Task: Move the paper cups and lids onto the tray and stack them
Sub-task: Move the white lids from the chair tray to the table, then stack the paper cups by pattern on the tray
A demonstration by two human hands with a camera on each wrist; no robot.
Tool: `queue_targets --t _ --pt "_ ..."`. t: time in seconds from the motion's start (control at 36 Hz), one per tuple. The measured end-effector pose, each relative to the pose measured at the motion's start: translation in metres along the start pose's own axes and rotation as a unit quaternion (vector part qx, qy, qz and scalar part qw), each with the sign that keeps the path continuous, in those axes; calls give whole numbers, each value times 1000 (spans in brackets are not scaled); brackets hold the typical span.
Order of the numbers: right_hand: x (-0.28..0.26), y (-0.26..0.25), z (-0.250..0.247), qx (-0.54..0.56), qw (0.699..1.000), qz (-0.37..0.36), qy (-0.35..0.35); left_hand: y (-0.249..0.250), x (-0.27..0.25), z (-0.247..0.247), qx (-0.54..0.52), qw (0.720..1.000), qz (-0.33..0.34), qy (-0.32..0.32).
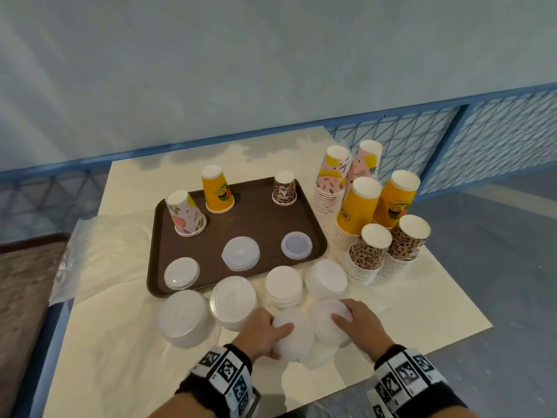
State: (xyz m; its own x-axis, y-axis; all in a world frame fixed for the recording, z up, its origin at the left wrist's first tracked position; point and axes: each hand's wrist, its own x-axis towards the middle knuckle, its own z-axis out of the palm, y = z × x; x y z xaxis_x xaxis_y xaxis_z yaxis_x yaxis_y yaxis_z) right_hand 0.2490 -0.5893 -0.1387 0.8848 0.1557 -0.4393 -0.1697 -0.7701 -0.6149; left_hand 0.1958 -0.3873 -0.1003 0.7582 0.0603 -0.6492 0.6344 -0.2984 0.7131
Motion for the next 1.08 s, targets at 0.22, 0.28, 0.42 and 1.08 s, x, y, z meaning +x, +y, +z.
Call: queue_targets --t 0.22,0.28,0.42,1.08 --pt "-1 -7 4 -40 997 45 43 2 13 -3 284 955 75 36" --pt "-2 -9 5 -33 996 48 61 5 13 -3 347 932 95 39" --pt "-7 -13 10 2 992 44 117 5 18 -6 412 903 114 42" --pt "43 27 -77 170 930 12 327 127 47 68 103 973 207 -25"
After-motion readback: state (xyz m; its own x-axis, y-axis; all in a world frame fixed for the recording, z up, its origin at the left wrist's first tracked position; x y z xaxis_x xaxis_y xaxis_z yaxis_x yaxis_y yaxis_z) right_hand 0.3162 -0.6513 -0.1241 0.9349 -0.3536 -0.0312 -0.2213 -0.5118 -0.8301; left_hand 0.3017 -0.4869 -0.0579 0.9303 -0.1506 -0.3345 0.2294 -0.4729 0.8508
